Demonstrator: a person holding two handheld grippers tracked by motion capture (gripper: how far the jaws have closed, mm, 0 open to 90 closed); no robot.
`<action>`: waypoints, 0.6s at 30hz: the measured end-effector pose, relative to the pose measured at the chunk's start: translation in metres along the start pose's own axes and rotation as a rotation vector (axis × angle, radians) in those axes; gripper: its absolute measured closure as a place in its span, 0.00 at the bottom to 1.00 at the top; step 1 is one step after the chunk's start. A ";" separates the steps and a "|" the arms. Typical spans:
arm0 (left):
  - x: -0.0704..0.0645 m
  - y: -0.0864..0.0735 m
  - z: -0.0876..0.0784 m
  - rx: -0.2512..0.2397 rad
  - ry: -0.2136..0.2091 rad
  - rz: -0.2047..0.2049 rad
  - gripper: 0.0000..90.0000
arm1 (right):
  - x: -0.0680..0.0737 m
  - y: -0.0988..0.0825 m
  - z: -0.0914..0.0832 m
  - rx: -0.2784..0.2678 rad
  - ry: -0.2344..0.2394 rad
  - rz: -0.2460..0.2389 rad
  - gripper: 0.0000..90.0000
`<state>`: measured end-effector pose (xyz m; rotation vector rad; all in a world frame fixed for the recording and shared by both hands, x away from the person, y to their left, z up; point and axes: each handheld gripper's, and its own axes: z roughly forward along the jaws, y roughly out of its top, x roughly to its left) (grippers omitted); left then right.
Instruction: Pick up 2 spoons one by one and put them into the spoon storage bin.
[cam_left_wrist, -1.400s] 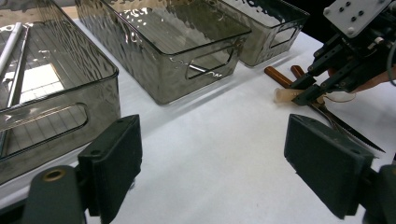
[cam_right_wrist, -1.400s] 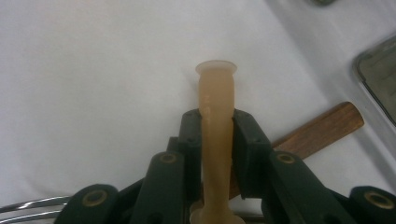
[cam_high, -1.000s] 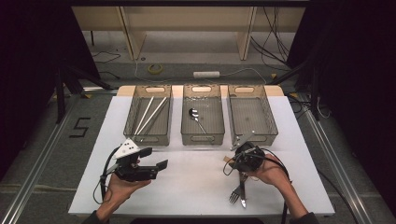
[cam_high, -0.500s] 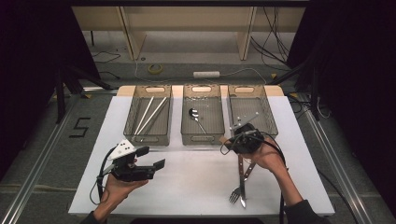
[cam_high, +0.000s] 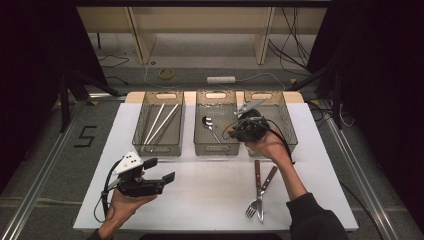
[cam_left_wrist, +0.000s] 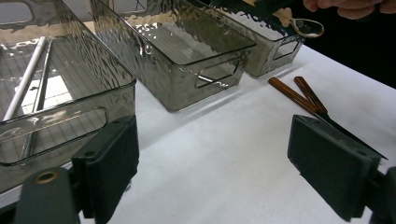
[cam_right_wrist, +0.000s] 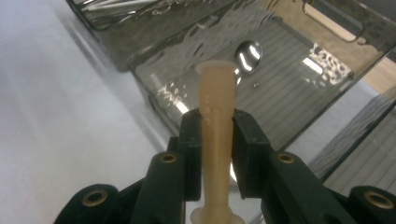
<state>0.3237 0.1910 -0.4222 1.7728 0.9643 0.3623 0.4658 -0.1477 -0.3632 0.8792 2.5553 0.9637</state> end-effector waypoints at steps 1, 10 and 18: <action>0.000 0.000 0.000 0.002 0.002 0.005 0.18 | -0.001 0.004 0.002 0.002 -0.001 0.002 0.84; 0.000 0.000 -0.001 -0.011 0.003 0.004 0.18 | -0.006 0.029 0.013 -0.009 -0.020 0.011 0.84; 0.000 0.000 -0.001 -0.016 0.002 0.004 0.18 | -0.011 0.043 0.023 -0.010 -0.030 0.035 0.84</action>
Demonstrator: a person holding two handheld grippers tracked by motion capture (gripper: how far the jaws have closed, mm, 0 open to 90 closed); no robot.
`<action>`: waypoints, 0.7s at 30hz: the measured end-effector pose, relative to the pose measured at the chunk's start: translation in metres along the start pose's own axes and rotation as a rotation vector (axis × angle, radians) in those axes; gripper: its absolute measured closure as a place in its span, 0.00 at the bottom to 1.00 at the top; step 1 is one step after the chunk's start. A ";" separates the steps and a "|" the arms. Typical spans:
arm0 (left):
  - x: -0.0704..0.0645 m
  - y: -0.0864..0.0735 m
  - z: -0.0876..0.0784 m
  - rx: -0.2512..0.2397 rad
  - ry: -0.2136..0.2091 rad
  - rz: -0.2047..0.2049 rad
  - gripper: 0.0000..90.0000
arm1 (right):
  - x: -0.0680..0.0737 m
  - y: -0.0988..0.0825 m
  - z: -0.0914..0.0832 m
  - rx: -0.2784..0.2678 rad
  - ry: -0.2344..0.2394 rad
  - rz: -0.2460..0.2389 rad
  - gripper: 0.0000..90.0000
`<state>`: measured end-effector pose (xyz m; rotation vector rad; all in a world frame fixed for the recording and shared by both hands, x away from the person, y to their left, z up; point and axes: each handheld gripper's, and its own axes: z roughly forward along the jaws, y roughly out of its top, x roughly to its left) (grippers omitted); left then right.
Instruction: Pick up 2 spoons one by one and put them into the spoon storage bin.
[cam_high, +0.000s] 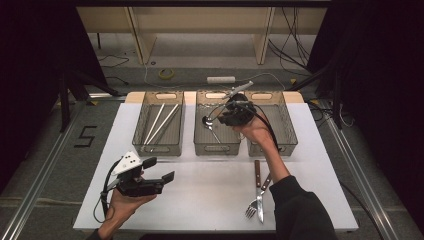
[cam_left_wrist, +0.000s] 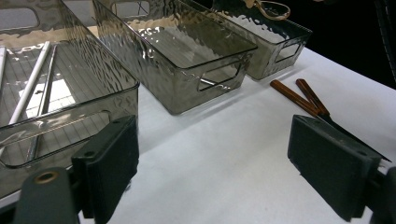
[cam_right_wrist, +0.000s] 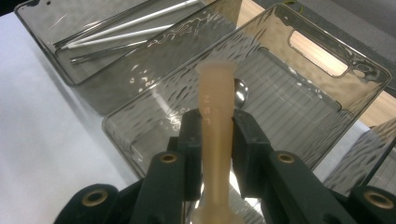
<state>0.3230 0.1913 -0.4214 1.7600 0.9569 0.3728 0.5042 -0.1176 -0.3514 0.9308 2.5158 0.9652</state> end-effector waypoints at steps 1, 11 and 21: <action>0.000 0.000 0.000 0.001 0.000 0.002 0.18 | 0.000 0.001 0.002 0.001 0.003 0.002 0.84; -0.001 0.000 0.000 0.004 -0.005 0.006 0.18 | -0.005 0.007 0.019 0.006 -0.017 0.017 0.84; 0.000 0.000 0.000 -0.002 -0.004 0.003 0.18 | -0.015 0.007 0.039 0.014 -0.054 0.079 0.84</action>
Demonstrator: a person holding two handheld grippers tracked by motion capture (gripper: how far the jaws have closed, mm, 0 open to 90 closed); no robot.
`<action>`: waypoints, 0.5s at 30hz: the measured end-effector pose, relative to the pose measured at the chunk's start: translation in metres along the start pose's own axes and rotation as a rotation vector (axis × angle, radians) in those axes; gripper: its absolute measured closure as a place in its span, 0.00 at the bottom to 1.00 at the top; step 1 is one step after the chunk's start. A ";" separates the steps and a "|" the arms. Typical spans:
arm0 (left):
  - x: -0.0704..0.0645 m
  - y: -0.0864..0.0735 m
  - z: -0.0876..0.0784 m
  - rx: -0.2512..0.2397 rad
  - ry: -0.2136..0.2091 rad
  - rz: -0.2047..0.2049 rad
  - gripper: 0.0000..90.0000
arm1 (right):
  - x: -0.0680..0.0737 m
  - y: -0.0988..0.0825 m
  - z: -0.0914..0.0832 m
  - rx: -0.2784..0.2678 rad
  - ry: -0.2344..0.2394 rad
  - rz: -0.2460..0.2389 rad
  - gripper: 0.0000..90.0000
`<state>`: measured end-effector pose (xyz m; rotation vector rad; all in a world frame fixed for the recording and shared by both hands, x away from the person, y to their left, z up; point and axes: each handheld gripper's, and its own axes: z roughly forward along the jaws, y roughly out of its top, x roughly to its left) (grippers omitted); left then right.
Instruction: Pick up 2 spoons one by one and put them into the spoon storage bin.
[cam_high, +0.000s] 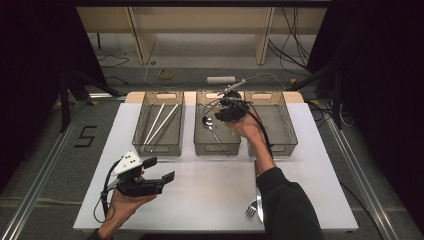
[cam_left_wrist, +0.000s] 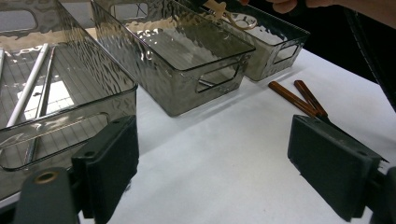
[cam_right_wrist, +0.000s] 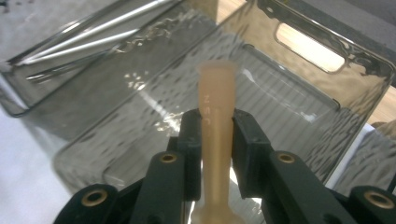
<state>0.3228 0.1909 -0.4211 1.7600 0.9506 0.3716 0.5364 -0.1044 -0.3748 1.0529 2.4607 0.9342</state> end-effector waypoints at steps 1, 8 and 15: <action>0.000 0.000 0.000 -0.001 0.000 -0.003 0.18 | -0.002 0.000 0.002 -0.001 -0.002 0.006 0.84; -0.001 0.000 0.000 -0.003 -0.010 -0.007 0.18 | -0.005 -0.001 0.014 0.012 -0.008 0.027 0.84; -0.001 0.000 -0.001 -0.004 -0.005 -0.007 0.18 | -0.004 -0.001 0.020 0.009 -0.013 0.047 0.84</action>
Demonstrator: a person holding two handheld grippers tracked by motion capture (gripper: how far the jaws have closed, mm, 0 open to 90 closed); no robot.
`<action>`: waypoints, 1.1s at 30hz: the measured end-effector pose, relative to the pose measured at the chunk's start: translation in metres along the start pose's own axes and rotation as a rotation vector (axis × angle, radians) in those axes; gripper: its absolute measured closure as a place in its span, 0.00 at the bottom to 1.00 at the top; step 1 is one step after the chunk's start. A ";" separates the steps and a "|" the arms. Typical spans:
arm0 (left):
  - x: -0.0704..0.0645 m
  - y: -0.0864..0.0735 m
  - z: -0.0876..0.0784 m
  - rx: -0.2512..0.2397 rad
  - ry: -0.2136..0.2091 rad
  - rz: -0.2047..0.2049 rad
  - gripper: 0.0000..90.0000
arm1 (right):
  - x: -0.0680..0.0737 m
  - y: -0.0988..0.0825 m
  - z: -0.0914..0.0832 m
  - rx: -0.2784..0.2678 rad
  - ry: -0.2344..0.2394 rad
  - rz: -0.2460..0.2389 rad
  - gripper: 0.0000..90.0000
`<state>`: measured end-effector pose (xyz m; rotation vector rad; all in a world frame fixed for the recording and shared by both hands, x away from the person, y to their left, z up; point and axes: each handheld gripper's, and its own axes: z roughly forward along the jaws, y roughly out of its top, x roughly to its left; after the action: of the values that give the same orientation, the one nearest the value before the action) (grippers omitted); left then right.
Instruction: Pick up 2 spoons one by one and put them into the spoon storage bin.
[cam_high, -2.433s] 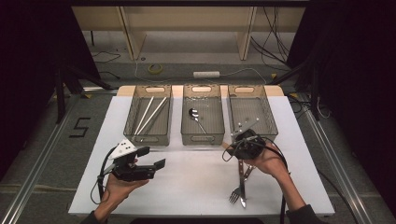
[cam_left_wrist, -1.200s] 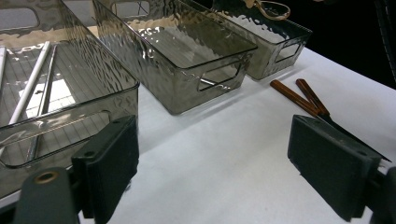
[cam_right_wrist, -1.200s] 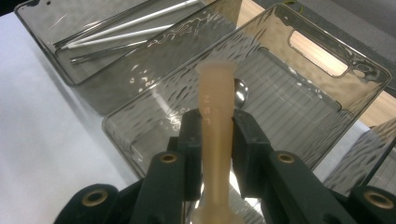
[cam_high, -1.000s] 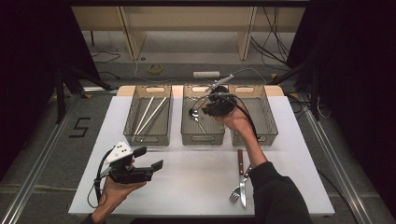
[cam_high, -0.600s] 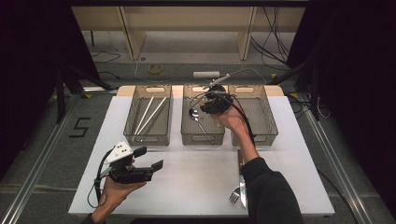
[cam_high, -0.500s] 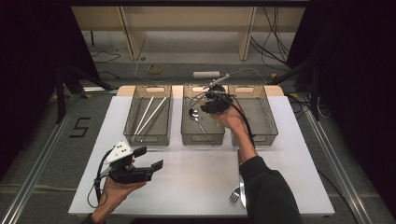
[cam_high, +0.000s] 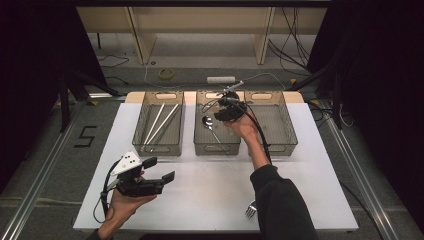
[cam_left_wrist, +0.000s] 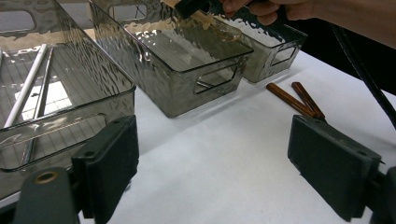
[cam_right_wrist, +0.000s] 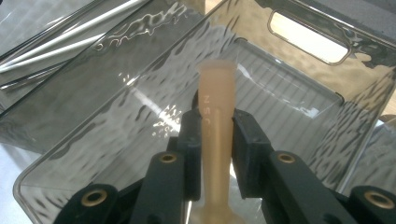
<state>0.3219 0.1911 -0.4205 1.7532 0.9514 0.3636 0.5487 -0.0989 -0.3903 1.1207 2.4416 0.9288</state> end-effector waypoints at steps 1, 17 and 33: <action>0.000 0.000 0.000 0.000 0.000 0.000 0.18 | 0.000 0.000 0.001 0.002 0.000 -0.001 0.84; -0.001 0.000 0.000 0.001 0.004 0.016 0.18 | 0.006 -0.002 0.016 0.033 -0.007 0.002 0.84; -0.002 0.000 0.000 -0.001 0.007 0.023 0.18 | 0.015 -0.005 0.028 0.077 0.031 -0.009 0.73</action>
<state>0.3205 0.1902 -0.4202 1.7639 0.9365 0.3858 0.5503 -0.0783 -0.4143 1.1277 2.5253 0.8629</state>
